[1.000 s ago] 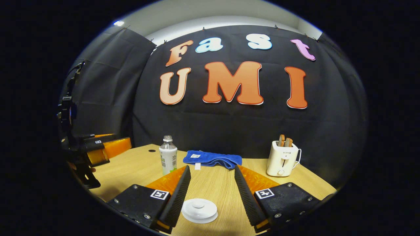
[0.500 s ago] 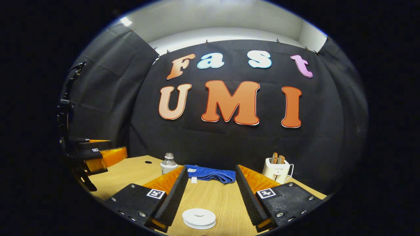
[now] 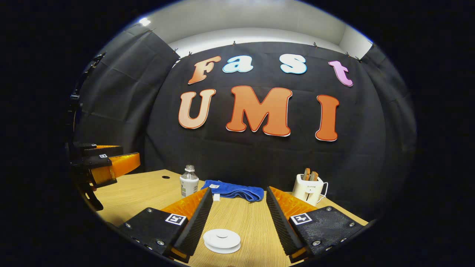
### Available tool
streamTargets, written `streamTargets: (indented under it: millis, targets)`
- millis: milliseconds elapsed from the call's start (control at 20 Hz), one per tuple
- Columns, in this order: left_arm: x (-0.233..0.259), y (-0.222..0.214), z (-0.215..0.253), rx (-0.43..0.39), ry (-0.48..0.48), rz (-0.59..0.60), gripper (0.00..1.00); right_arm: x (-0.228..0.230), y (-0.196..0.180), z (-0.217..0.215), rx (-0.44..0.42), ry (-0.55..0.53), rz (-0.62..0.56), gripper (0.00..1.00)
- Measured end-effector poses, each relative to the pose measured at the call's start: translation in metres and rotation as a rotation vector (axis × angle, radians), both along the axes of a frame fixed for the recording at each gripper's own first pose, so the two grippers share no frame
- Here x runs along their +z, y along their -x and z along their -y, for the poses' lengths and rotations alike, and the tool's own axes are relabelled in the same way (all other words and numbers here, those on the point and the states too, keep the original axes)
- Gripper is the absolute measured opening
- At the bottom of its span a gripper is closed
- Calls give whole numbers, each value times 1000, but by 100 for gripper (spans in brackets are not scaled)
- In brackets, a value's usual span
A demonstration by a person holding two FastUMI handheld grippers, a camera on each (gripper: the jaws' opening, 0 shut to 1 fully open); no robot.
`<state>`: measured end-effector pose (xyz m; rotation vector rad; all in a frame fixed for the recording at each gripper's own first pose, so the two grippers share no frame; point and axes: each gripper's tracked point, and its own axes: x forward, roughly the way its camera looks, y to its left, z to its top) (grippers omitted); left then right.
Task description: Open the teacup lid with one hand, grasp the water bottle and pour water into the teacup with the other hand; after pouring, place the water bottle on the coaster and then close the teacup lid.
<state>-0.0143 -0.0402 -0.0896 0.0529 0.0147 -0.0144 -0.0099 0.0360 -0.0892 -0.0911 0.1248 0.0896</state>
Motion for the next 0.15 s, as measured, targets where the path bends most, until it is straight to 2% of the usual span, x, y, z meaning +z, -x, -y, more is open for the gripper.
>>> streamTargets:
  millis: [150]
  targets:
    - [3,6,12,-37,25,-26,96,5,3,2,-3,-14,-12,87]
